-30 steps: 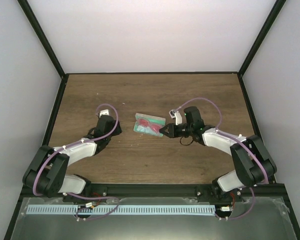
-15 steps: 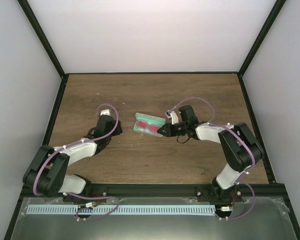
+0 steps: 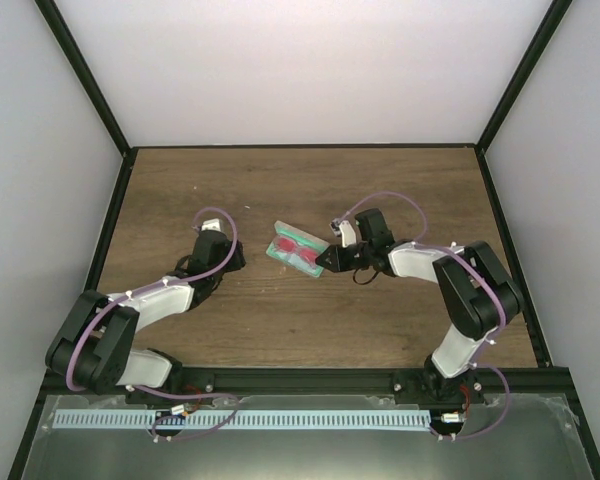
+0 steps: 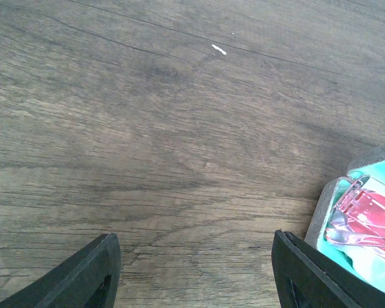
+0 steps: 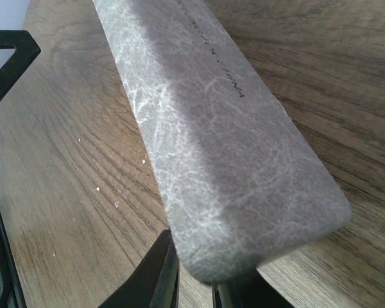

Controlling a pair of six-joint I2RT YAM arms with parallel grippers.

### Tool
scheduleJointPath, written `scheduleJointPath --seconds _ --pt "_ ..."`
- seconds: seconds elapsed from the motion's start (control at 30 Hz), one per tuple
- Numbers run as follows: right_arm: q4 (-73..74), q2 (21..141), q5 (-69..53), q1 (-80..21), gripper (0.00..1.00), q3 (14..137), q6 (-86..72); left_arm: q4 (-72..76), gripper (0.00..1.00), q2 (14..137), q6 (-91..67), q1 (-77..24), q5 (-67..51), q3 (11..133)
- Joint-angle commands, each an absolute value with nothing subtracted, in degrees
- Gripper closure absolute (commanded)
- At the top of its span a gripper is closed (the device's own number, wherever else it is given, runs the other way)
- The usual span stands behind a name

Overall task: Organize the sunglasses
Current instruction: Place the sunglasses in the sunglasses case.

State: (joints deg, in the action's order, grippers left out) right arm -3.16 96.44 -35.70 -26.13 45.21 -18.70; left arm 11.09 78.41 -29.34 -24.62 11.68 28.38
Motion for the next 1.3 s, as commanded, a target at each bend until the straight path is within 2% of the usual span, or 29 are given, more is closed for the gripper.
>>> scheduleJointPath --seconds 0.0,0.33,0.43,0.63,0.7,0.8,1.0,1.27 --pt "-2.6 97.7 -35.6 -26.5 0.92 45.7 -19.7 12.5 0.33 78.5 -28.5 -24.2 11.2 28.0" --pt "-6.6 98.9 -38.4 -26.5 0.92 42.6 -23.7 12.5 0.33 78.6 -28.5 -24.3 10.6 28.1" --pt "-6.6 99.1 -37.9 -26.5 0.88 42.5 -24.1 12.5 0.33 78.7 -28.5 -24.2 10.6 28.0" --pt "-5.2 95.3 -36.3 -26.8 0.66 41.6 -24.7 12.5 0.33 79.2 -28.5 -24.3 10.5 28.2" --pt "-4.1 93.5 -35.1 -27.0 0.56 41.4 -24.6 12.5 0.33 79.4 -28.4 -24.3 10.4 28.3" --pt "-2.8 90.2 -33.8 -27.4 0.50 40.8 -24.7 12.5 0.33 79.7 -28.4 -24.3 10.2 28.4" --pt "-1.7 85.6 -31.8 -30.1 0.53 39.7 -25.1 12.6 0.33 79.4 -28.7 -24.3 10.1 28.2" --pt "-2.8 87.9 -17.7 -36.8 0.75 44.1 -26.9 14.6 0.34 78.8 -29.9 -24.3 7.0 27.5"
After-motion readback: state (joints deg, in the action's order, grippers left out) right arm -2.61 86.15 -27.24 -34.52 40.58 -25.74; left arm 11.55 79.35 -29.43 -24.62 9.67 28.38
